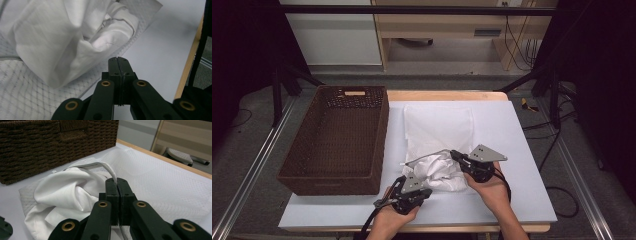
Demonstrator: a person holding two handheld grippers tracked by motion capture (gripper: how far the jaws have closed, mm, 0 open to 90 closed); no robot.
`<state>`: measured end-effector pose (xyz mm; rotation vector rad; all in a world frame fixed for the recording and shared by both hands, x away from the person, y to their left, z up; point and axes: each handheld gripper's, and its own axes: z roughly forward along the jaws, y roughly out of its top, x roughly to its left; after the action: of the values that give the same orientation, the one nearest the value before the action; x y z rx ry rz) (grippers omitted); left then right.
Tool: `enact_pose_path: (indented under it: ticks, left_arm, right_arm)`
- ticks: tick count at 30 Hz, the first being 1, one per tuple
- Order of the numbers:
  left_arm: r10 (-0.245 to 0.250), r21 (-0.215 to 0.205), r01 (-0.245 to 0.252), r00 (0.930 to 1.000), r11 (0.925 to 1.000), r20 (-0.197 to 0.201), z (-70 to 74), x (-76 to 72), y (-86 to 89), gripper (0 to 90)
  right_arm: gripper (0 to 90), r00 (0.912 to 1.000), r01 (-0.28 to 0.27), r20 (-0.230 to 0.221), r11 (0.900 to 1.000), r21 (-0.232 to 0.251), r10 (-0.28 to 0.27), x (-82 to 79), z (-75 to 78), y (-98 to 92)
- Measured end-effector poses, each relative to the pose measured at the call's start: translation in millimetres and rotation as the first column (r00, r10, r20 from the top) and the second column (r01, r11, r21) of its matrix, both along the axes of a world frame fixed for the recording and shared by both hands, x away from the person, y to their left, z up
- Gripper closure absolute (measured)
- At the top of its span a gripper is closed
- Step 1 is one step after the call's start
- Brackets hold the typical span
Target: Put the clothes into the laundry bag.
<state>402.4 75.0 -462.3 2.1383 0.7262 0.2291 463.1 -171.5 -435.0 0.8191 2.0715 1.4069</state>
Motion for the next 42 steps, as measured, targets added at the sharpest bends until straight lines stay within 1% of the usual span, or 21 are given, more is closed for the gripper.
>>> enact_pose_path:
  ticks: [3,6,8,11,16,21,25,29,32,34,38,41,42]
  left_arm:
    - [0.003,0.006,-0.003,1.0000,1.0000,-0.001,-3.0,1.9,-1.2,90.0]
    - [0.006,0.020,-0.006,1.0000,0.9998,-0.001,-4.2,6.0,-1.4,90.0]
    - [0.017,0.020,-0.017,0.9998,0.9997,0.004,-3.7,10.5,-0.7,90.0]
    - [0.024,0.010,-0.024,0.9997,0.9997,-0.008,-5.3,14.6,-0.6,90.0]
    - [0.011,0.040,-0.010,0.9998,0.9992,-0.018,-9.9,13.2,-4.7,90.0]
    - [0.031,0.020,-0.031,0.9992,0.9993,-0.024,-11.4,17.6,-4.1,90.0]
    - [0.033,0.022,-0.032,0.9991,0.9992,-0.028,-14.0,19.4,-6.1,90.0]
    - [0.034,0.016,-0.033,0.9986,0.9993,-0.042,-17.6,22.5,-8.9,90.0]
    - [0.029,0.023,-0.028,0.9987,0.9993,-0.043,-19.8,23.9,-11.9,90.0]
    - [0.023,0.028,-0.021,0.9987,0.9994,-0.046,-20.4,25.4,-13.1,90.0]
    - [0.031,0.022,-0.030,0.9986,0.9993,-0.043,-19.2,28.5,-15.4,90.0]
    - [0.038,0.006,-0.038,0.9983,0.9993,-0.044,-17.7,32.7,-16.6,90.0]
    - [0.039,0.009,-0.039,0.9983,0.9992,-0.043,-17.3,34.0,-17.5,90.0]
  right_arm:
    - [89.1,1.0000,-0.003,0.004,1.000,0.001,0.003,0.0,1.1,0.8]
    - [89.0,1.0000,-0.002,0.002,1.000,0.002,0.002,0.1,1.0,1.2]
    - [89.1,1.0000,-0.002,0.001,1.000,0.005,0.002,0.2,0.9,1.6]
    - [89.0,1.0000,-0.004,0.005,1.000,-0.004,0.004,-0.4,0.4,2.8]
    - [89.1,0.9999,-0.010,0.005,1.000,-0.007,0.010,-0.6,0.4,4.0]
    - [89.0,1.0000,-0.010,0.002,1.000,-0.003,0.010,-0.9,0.5,4.9]
    - [89.1,0.9999,-0.010,-0.001,1.000,0.002,0.010,-1.2,0.4,5.5]
    - [89.1,0.9998,-0.018,0.002,1.000,-0.001,0.018,-1.4,0.3,6.3]
    - [89.0,0.9999,-0.016,0.002,1.000,-0.002,0.016,-1.7,0.2,6.4]
    - [89.1,0.9999,-0.012,0.001,1.000,0.009,0.012,-2.1,0.4,6.1]
    - [89.1,0.9999,-0.016,-0.001,1.000,0.006,0.016,-2.3,0.1,7.4]
    - [89.1,0.9998,-0.020,-0.002,1.000,0.006,0.020,-2.4,-0.1,8.2]
    - [89.1,0.9998,-0.022,0.002,1.000,0.003,0.022,-2.1,-0.2,8.3]
